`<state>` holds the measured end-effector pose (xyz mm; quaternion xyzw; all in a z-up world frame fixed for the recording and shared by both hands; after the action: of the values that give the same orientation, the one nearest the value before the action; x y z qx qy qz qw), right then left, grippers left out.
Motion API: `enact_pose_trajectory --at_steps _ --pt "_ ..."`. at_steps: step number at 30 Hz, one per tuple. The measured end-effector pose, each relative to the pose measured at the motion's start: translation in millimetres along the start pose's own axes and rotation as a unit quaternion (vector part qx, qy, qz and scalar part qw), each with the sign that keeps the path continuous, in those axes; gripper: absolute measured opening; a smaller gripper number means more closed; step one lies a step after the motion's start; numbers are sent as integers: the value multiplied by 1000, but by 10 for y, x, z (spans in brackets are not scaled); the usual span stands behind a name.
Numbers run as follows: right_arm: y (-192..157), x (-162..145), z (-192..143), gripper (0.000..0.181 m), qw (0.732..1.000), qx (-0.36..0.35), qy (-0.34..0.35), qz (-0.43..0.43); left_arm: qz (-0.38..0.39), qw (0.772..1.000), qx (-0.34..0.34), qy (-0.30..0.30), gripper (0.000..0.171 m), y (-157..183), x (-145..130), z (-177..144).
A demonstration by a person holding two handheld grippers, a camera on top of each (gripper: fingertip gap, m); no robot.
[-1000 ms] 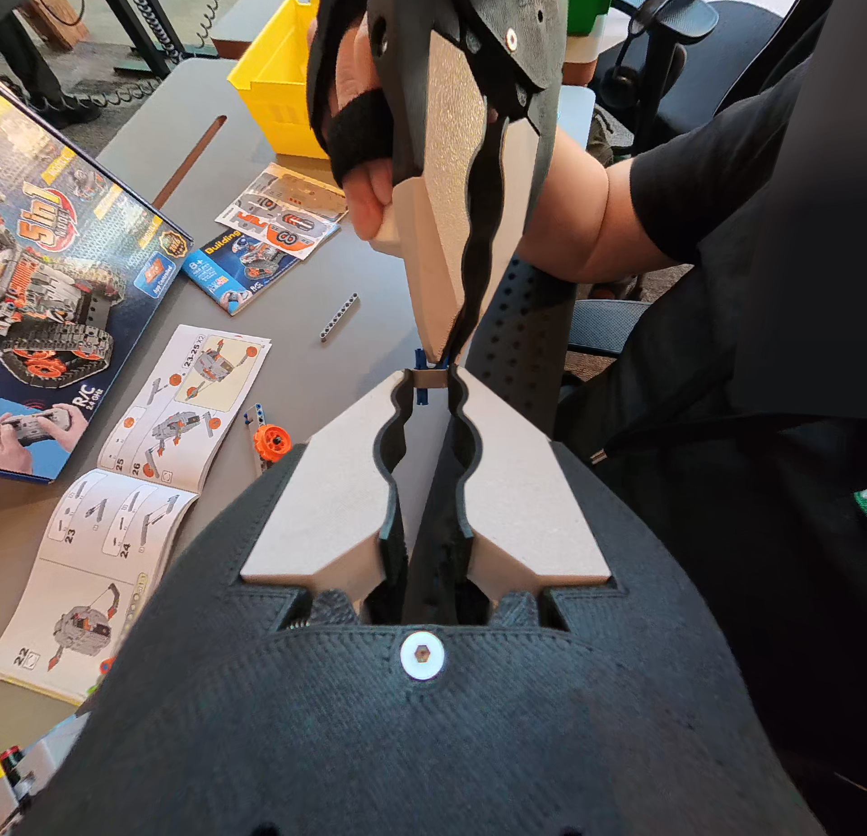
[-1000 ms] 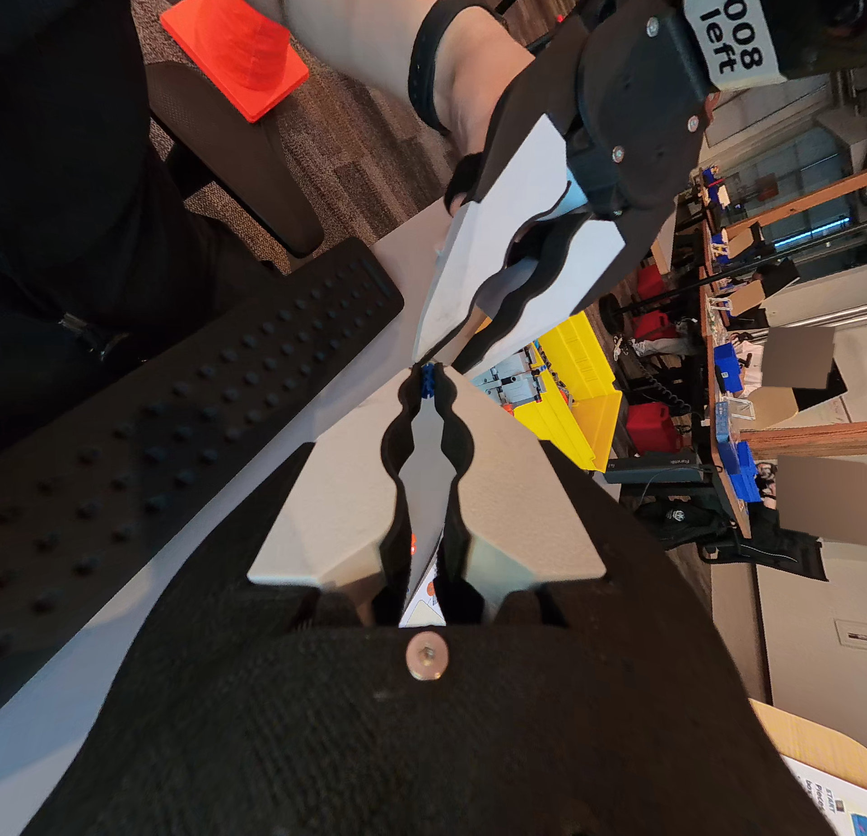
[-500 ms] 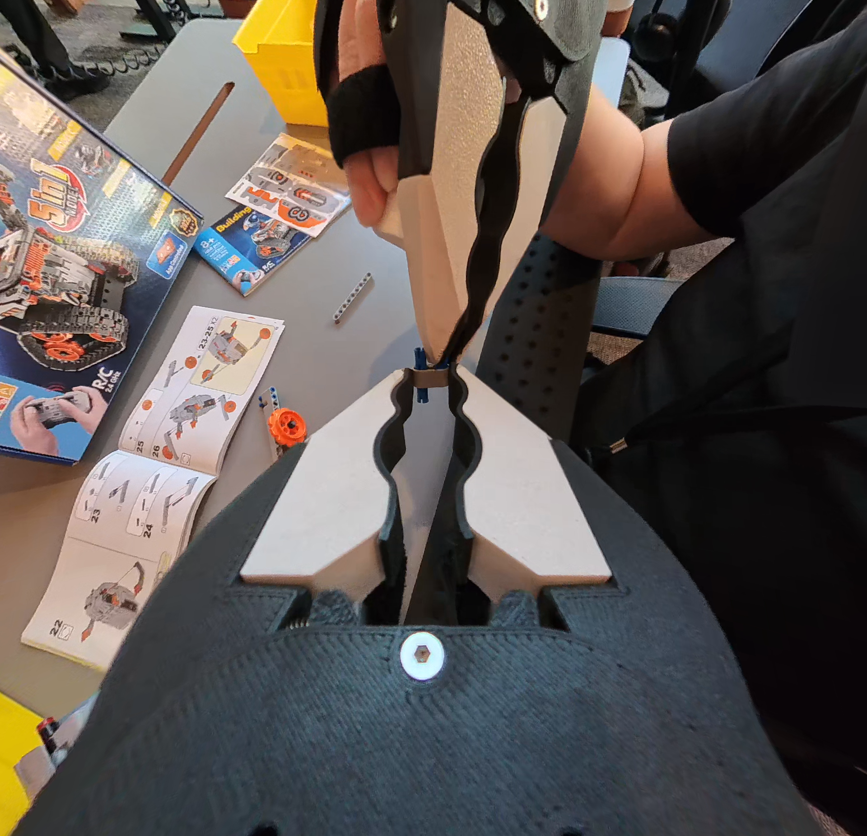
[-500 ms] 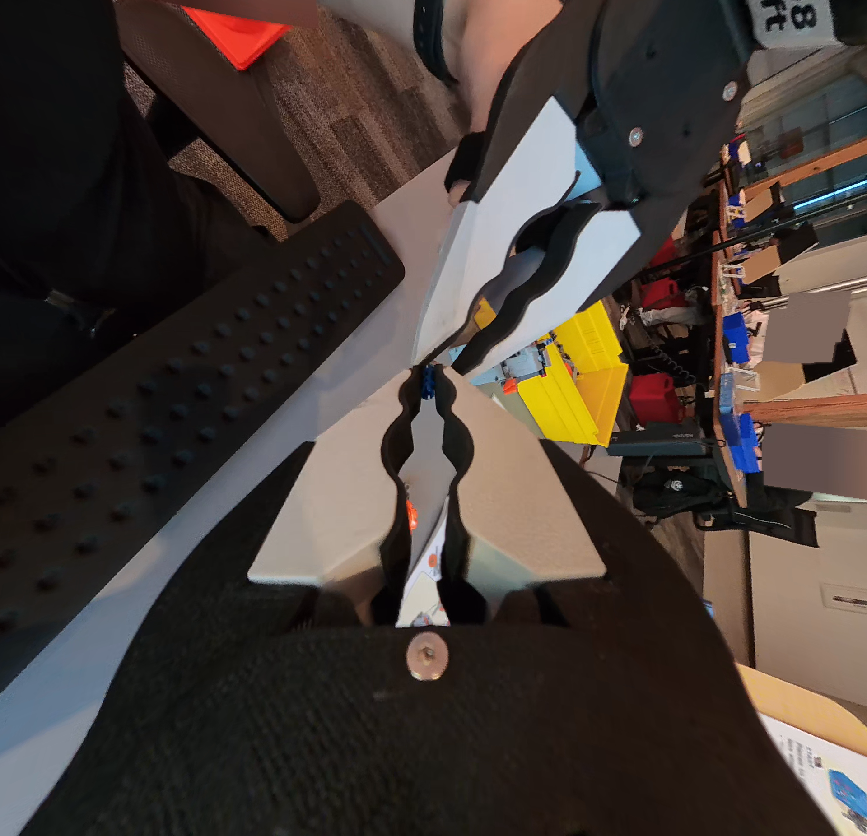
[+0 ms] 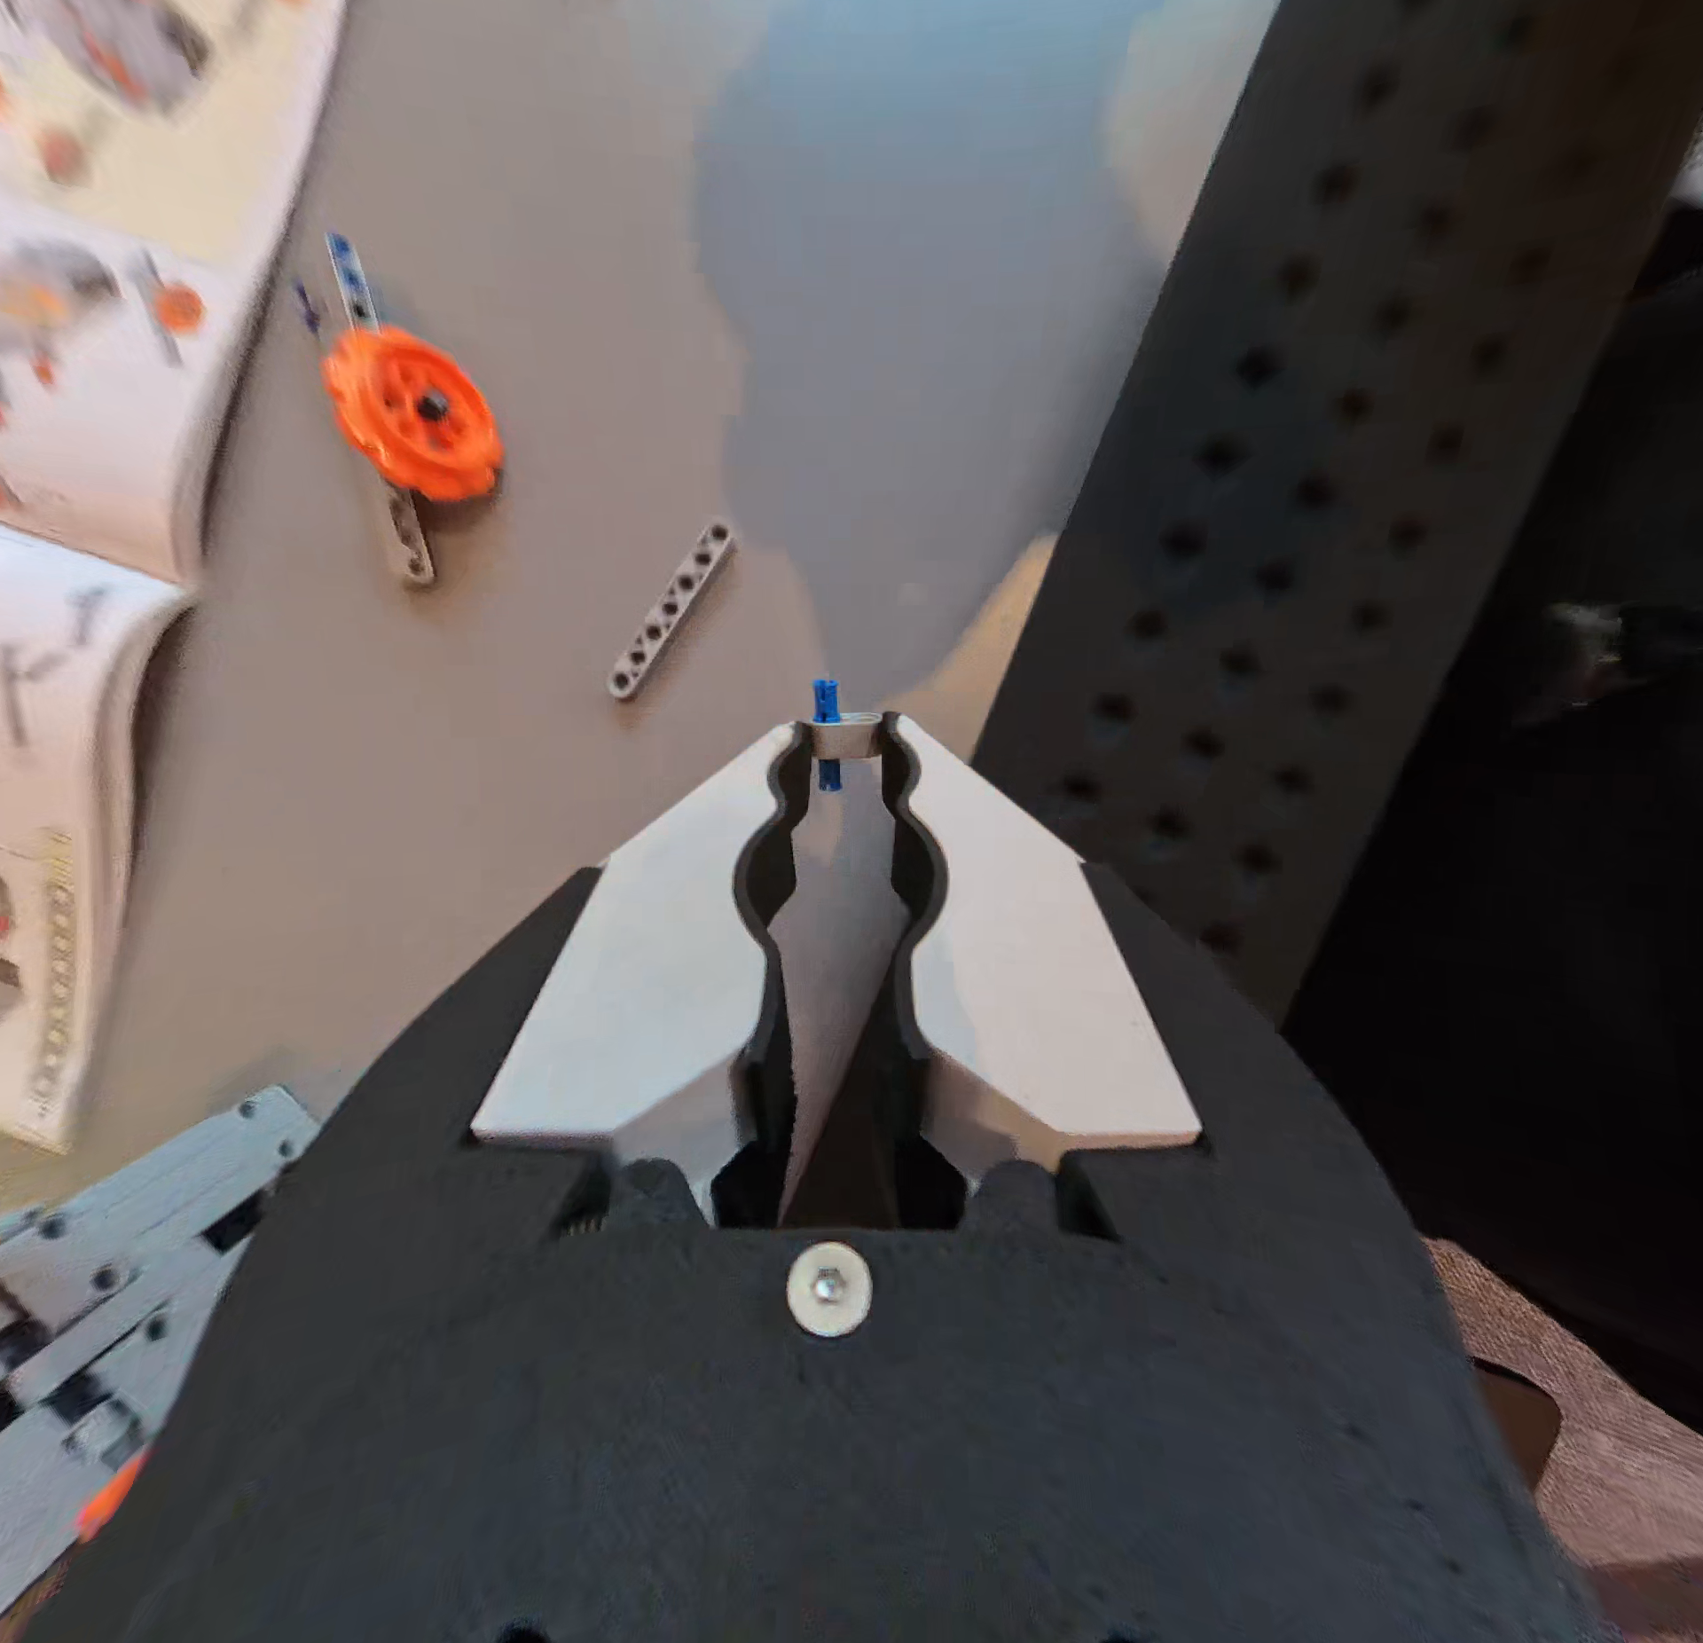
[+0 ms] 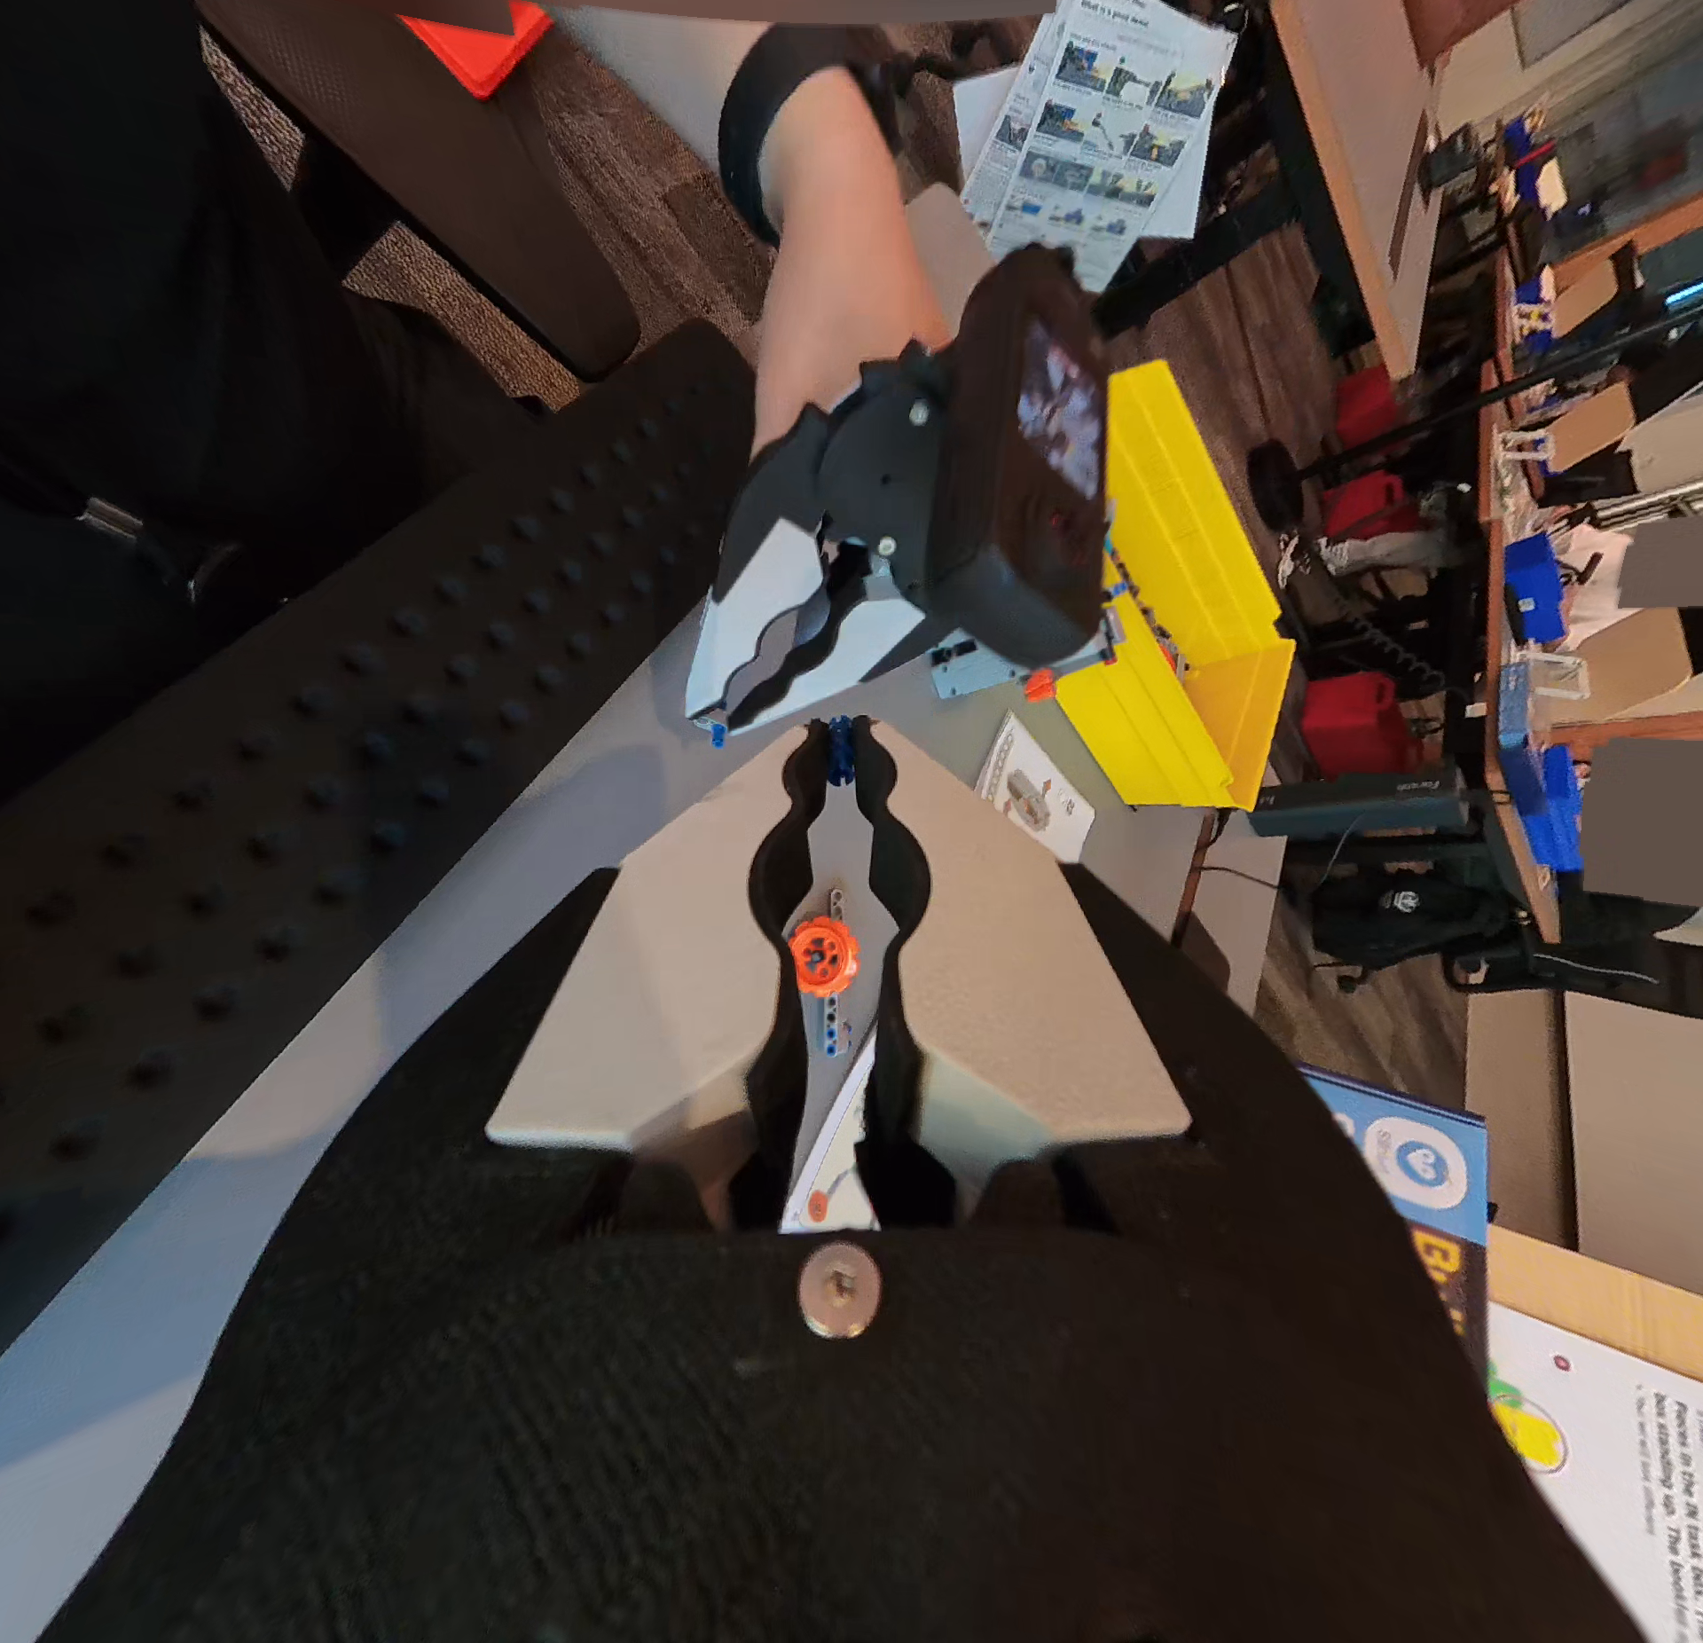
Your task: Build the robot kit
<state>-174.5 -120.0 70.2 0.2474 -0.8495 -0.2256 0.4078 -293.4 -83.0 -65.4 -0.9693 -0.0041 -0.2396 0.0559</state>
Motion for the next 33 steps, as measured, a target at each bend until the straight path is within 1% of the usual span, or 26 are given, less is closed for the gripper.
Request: enact_pose_trajectory --at_steps 3,5,8,11,12,13,14,15,16,17,18,19,20,21,22,23,24,25,26,27,28,31,33 --pt "11 -53 0 4 1000 3 -7 7 3 999 1 -35 14 -116 -192 203" --pt "20 -76 12 4 1000 4 -10 8 0 999 -7 -36 14 -149 -252 273" --pt "31 -95 30 4 1000 6 -10 9 0 998 -15 -56 14 -173 -344 343" --pt "45 -103 37 4 1000 3 -8 8 6 999 -15 -46 14 -182 -359 350" --pt "48 -103 35 4 1000 1 -7 7 6 999 -13 -43 22 -187 -363 346" --pt "53 -101 32 4 1000 -2 -4 5 1 999 4 -38 27 -221 -367 332" --pt "59 -95 26 4 1000 -5 0 3 -4 999 24 -28 30 -260 -376 289" --pt "63 -85 21 4 1000 -6 7 2 -15 999 37 -2 28 -287 -366 216" --pt "66 -70 13 4 1000 -6 18 1 -34 998 37 44 26 -294 -321 115" --pt "75 -52 5 4 1000 -8 30 0 -56 992 27 106 24 -285 -242 -20" --pt "85 -30 -2 4 999 -10 45 -1 -75 981 14 178 22 -263 -140 -185" --pt "92 -7 -10 4 998 -11 60 -2 -89 963 0 255 20 -228 -26 -377" --pt "101 16 -18 4 997 -12 75 -2 -96 938 -19 332 17 -172 89 -579" --pt "107 38 -23 4 996 -13 89 -3 -95 908 -45 406 15 -90 193 -777" --pt "109 60 -27 4 995 -13 100 -4 -99 870 -72 477 9 -14 291 -968" --pt "106 79 -27 4 994 -12 109 -4 -107 832 -95 536 7 39 371 -1136" --pt "108 97 -25 4 993 -15 115 -6 -113 802 -112 575 7 77 431 -1257" --pt "111 112 -22 4 993 -19 120 -9 -116 788 -122 592 6 108 475 -1312" --pt "113 128 -21 4 992 -24 123 -12 -119 792 -122 587 3 126 515 -1304" --pt "113 144 -19 5 991 -28 127 -16 -120 803 -119 572 4 147 555 -1264" --pt "109 158 -17 5 991 -28 130 -18 -120 809 -121 563 6 174 599 -1234" --pt "109 181 -9 5 990 -31 135 -22 -123 798 -154 570 10 243 702 -1238" --pt "119 182 -12 4 990 -37 138 -23 -125 797 -144 574 7 219 710 -1237"
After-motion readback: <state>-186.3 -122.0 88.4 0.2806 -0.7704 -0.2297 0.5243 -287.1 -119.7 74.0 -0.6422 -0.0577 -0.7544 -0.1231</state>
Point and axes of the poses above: each gripper's, where its closed fingertips meet, z out along the fingers, x out of its top, y = z × x across the jaws, the point moved 6 cm from there along -z, back along the fingers, and after that the axes turned 6 degrees about z, right-handed, at the moved point
